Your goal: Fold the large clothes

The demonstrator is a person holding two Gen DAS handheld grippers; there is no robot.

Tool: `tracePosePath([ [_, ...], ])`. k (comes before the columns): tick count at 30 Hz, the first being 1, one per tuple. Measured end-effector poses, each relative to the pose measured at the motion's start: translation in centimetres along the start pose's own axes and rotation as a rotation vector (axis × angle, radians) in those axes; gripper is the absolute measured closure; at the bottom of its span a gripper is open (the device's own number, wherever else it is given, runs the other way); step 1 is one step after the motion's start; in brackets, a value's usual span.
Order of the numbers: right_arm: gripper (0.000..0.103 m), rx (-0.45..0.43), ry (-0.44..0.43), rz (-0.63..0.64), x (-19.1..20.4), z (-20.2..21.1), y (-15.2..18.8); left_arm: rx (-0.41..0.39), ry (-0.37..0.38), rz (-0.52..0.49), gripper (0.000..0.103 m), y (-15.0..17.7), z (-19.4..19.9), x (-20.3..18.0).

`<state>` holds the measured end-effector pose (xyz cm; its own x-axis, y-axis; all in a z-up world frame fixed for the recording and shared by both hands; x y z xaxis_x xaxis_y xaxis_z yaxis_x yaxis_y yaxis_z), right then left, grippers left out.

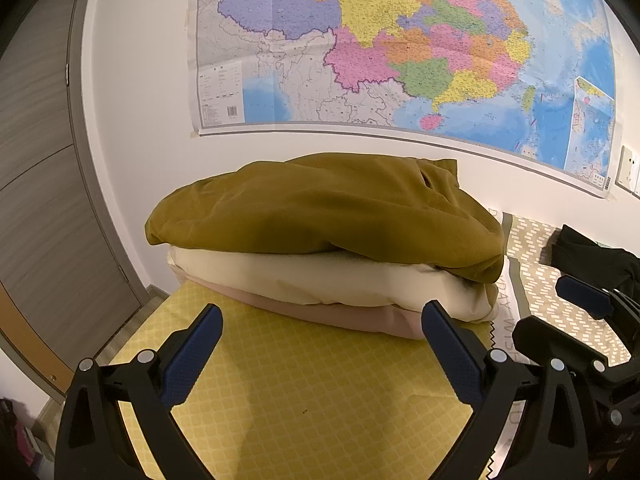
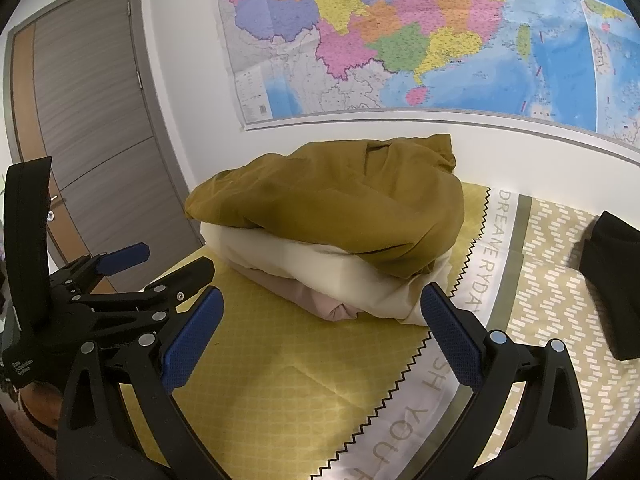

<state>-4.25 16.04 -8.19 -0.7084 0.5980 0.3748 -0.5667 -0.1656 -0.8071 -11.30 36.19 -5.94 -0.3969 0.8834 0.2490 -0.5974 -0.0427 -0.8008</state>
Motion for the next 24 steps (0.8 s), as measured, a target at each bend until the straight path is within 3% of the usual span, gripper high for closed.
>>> tracePosePath([
  [24,0.006,0.001,-0.001,-0.004,0.19,0.31,-0.01,0.002,-0.005,0.000,0.007,0.38,0.15,-0.24],
])
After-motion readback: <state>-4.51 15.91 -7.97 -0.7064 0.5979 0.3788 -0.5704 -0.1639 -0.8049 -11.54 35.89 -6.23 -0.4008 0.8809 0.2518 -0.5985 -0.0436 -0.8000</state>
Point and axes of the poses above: each gripper's, at about its wrist camera, not at the fingertips, and z roughly against the way its jaws point, x to its left, y to its underside, the point moved 8 cm from there along -z, roughly the way its jaws point, and after that the axes turned 14 degrees about -z, right-handed, at the moved point
